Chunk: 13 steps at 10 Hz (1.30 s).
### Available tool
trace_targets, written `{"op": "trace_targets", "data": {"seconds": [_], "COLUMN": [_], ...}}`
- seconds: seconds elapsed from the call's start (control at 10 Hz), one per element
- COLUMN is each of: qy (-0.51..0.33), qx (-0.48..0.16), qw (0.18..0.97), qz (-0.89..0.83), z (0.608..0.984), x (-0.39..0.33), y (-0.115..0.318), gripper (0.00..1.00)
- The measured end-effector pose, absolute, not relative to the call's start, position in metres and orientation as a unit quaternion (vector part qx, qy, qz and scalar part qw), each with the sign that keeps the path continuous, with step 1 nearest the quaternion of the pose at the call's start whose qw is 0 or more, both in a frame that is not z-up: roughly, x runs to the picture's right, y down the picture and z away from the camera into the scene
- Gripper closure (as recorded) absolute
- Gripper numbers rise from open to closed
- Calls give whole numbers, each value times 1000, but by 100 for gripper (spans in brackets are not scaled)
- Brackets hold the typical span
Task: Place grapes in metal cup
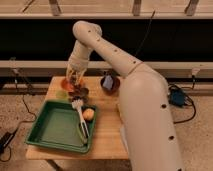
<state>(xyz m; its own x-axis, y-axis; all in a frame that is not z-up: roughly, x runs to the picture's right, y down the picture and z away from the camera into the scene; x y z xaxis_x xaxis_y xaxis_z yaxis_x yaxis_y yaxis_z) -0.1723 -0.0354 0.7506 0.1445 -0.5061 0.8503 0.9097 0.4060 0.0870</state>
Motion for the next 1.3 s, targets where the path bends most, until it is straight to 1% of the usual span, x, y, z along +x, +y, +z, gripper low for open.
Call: {"op": "trace_targets", "data": {"seconds": [0.1,0.2,0.4,0.7,0.8,0.9,1.1,1.2,1.3], "qy": [-434,-436,-436,-432,-434,-436,-443,-444,-448], "qx": [-238,-241,-248,-252,-249,-244,-231,-229,-233], "qw": [715,711,712,726,731,735,745,746,742], "qz": [-494,-496,-491,-471,-463,-457,-442,-440,-440], "z": [757,763,783,800,801,800,793,792,789], "x": [-183,-190,-192,-171,-159,-151,-128,-122,-120], "y": [-29,-23,-14,-23,-28,-33,-50,-53,-49], "gripper": [97,91,69,42,40,42,62,70,82]}}
